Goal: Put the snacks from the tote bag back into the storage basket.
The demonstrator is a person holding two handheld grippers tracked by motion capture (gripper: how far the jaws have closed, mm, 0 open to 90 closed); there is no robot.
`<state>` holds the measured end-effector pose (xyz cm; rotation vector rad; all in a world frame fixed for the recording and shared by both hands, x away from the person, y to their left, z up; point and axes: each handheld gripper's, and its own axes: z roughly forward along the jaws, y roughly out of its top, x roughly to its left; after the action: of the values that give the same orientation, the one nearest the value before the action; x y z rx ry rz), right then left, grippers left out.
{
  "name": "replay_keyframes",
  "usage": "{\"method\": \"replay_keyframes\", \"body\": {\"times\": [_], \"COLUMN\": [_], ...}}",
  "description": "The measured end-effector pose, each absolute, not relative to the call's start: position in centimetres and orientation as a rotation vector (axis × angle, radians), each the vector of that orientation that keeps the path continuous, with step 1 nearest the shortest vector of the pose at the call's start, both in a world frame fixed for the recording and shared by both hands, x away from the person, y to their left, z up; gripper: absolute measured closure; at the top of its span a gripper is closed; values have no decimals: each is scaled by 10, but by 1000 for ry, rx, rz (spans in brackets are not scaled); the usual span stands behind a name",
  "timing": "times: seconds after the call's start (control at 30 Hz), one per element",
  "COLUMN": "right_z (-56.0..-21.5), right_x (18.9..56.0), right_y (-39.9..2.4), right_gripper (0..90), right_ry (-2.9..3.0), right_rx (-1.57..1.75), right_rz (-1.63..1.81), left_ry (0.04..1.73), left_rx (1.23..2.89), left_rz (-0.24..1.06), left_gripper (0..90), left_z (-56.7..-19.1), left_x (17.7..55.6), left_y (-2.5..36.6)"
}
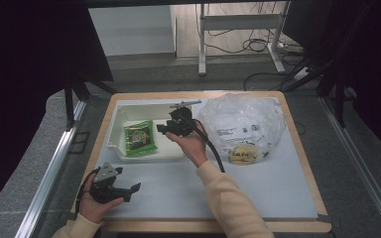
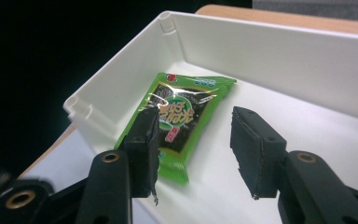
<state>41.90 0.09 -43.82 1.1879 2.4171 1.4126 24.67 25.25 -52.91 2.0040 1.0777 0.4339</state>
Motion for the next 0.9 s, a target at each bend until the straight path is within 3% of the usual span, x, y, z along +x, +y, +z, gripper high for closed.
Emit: {"method": "replay_keyframes", "body": {"times": [0.5,0.9], "right_z": [-418,-443], "right_x": [371,321], "right_y": [-99,-184], "right_gripper": [515,516], "right_ry": [2307,2233], "right_rx": [1074,1110], "right_rz": [1446,1387], "left_ry": [1103,1125], "left_rx": [2000,1995], "left_rz": [452,463], "left_gripper": [81,80], "left_z": [-532,-533], "left_x": [248,248], "left_y": [250,247]}}
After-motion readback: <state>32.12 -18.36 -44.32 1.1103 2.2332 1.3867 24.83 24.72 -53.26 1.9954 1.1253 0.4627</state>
